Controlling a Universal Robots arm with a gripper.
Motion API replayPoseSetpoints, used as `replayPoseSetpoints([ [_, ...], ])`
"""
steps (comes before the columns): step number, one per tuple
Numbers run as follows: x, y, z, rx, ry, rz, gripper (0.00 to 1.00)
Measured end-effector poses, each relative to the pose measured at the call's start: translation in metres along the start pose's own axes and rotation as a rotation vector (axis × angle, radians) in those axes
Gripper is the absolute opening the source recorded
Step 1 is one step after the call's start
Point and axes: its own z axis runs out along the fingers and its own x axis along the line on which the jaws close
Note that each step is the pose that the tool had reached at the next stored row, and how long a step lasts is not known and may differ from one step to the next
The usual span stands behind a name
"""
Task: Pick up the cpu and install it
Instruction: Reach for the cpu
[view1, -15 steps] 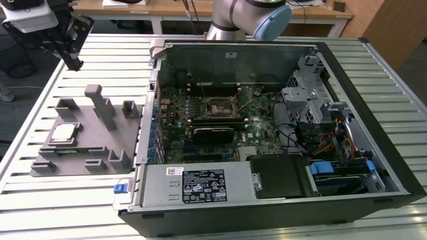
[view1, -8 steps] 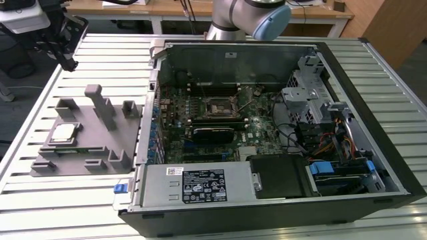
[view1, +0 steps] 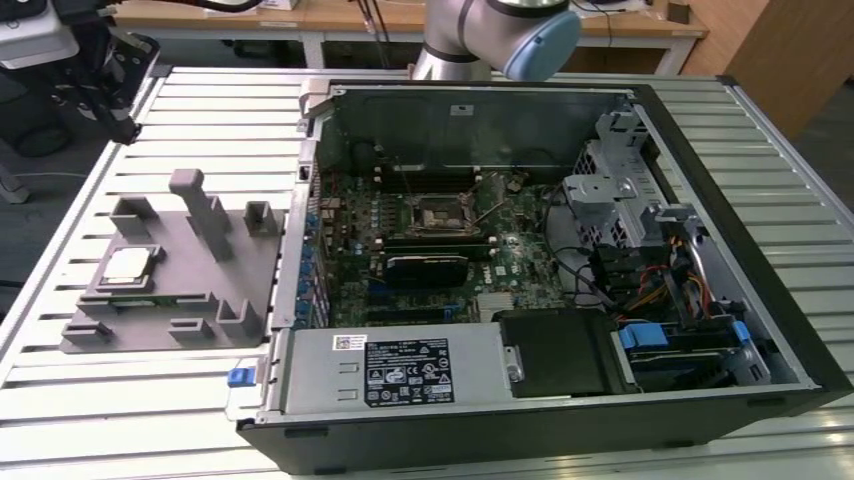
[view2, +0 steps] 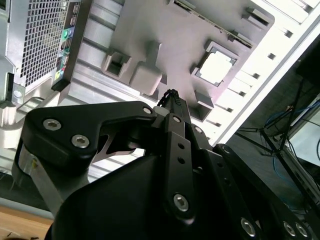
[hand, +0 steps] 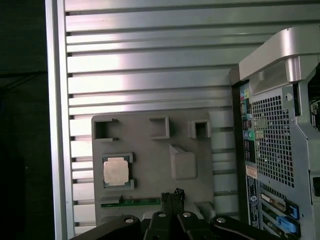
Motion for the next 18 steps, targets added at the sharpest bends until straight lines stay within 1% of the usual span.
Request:
replayPoseSetpoints([
  [9,0.0204,-0.0022,0.002,0.0,0.0006,0.0,0.11],
  [18,0.0454,-0.0041,0.0032,0.0001,0.0015,0.0,0.11],
])
